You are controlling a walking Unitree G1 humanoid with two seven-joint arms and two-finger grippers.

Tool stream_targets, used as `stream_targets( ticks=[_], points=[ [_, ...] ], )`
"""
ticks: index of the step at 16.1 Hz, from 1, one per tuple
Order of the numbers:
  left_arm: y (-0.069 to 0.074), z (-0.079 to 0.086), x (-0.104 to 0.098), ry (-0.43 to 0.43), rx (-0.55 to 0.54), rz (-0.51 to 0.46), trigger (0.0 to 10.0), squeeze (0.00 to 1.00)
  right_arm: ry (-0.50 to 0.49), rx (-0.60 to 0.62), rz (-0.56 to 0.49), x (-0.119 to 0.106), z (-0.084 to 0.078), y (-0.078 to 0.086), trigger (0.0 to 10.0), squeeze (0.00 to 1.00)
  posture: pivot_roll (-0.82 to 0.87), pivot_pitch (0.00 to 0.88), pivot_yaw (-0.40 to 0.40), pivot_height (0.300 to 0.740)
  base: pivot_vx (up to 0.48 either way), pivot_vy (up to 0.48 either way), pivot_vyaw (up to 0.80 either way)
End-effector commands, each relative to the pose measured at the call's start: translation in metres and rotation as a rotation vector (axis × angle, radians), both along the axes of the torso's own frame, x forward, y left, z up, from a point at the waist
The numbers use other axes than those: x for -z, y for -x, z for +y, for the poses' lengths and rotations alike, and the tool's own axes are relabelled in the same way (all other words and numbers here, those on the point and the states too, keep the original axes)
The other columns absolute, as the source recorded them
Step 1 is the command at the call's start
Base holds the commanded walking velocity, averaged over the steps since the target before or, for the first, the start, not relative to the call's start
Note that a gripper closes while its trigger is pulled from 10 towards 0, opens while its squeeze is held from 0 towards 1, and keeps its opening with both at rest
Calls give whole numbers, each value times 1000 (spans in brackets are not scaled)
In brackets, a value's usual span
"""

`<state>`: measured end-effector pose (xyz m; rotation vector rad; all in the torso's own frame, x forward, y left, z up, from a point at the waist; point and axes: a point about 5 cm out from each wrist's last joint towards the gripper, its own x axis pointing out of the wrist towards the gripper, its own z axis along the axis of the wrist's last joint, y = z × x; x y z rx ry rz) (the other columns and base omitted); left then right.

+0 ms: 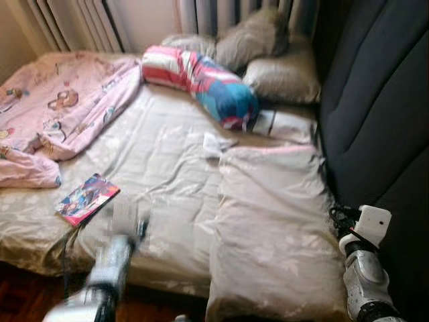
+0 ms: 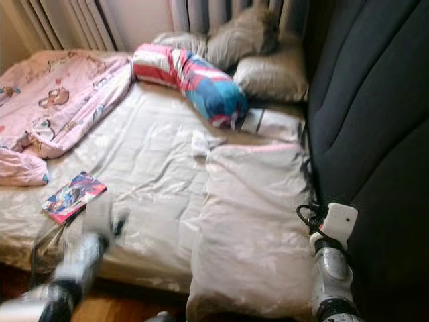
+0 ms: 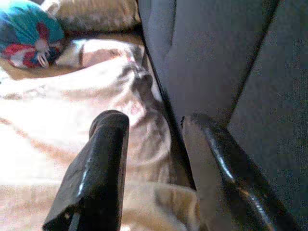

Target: Clean up the room

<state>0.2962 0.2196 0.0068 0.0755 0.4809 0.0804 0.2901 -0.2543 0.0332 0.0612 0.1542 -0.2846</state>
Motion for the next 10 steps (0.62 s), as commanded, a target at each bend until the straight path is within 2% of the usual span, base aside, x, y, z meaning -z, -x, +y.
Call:
stream_targets(
  ticks=[1, 2, 3, 6, 9, 10],
  points=[
    [10, 2, 11, -15, -9, 71, 10000, 0, -10, -19, 17, 3, 3, 1, 10000, 0, 39, 41, 22, 740, 0, 0, 0],
    [18, 3, 19, -16, -17, 109, 10000, 0, -18, -21, 21, 4, 4, 0, 10000, 0, 36, 33, 23, 740, 0, 0, 0],
    [34, 4, 34, -14, -36, 193, 10000, 0, -35, -25, 51, 10, 8, 3, 10000, 0, 35, 25, 25, 740, 0, 0, 0],
    [46, 1, 44, -28, -16, 260, 10000, 0, -53, -23, 120, 25, 12, 13, 10000, 0, 42, 17, 25, 740, 0, 0, 0],
    [53, -2, 50, -13, -12, 296, 10000, 0, -59, -28, 124, 27, 15, 15, 10000, 0, 29, 17, 33, 740, 0, 0, 0],
    [59, -3, 55, -16, 0, 326, 10000, 0, -65, -19, 113, 26, 14, 15, 10000, 0, 21, 14, 36, 740, 0, 0, 0]
  ],
)
